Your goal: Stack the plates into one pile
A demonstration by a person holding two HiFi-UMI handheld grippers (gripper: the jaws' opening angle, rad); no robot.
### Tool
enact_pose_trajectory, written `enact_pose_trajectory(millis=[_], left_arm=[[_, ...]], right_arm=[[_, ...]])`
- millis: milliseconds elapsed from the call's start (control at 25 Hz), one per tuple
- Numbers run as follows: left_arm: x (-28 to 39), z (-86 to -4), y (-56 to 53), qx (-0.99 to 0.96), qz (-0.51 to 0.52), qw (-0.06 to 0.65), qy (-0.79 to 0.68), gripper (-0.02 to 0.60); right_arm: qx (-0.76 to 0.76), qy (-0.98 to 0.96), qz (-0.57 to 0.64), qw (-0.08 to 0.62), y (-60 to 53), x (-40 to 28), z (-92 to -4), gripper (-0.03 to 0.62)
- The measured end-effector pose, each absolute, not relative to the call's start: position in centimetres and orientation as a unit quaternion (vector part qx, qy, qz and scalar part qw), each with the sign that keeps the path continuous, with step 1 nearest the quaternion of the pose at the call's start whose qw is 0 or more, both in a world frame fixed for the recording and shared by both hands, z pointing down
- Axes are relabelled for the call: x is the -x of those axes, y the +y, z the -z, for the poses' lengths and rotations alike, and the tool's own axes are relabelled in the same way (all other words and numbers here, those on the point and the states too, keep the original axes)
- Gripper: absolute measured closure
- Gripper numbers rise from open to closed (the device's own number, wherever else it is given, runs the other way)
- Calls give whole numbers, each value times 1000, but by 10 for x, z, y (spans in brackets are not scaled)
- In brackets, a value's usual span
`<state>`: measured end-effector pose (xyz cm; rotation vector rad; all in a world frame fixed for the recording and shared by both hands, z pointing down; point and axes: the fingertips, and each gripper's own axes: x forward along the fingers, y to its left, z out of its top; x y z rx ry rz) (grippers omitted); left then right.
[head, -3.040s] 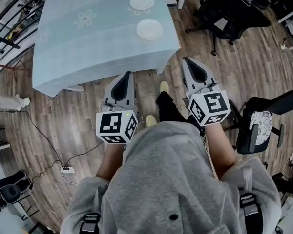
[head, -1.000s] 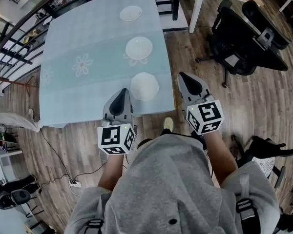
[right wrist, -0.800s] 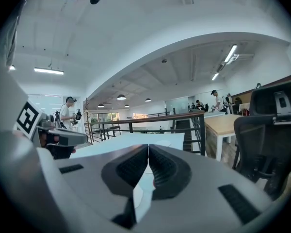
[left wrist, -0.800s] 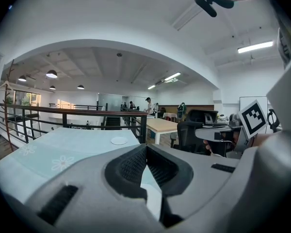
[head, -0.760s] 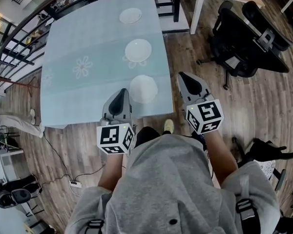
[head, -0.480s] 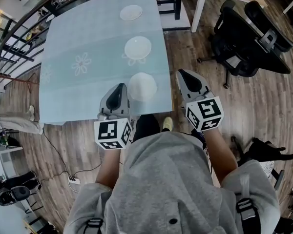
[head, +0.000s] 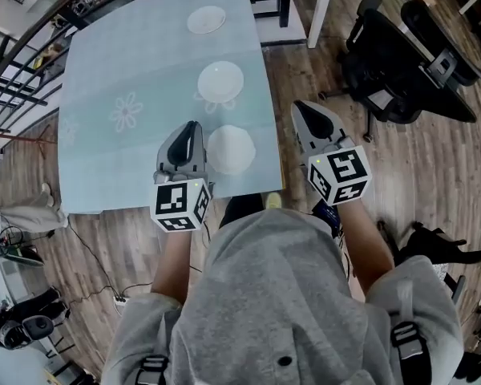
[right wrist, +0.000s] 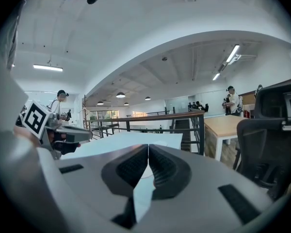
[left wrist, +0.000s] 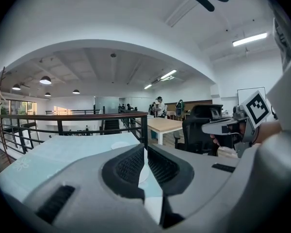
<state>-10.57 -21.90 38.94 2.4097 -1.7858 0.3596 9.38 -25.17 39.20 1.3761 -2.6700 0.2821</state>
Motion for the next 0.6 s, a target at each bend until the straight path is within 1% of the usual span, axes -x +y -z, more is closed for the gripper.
enact_pose_trajectory(millis=[320,600], left_arm=[[138,-398,-287,-795,-149,44,-587,563],[155,-408,-361,-805,-200,-3,-559,563]], right_arm=[[-442,-888,-96,80,-303,-65,-401,568],[-436,-888,-112,96,-346,-40,-418,568]])
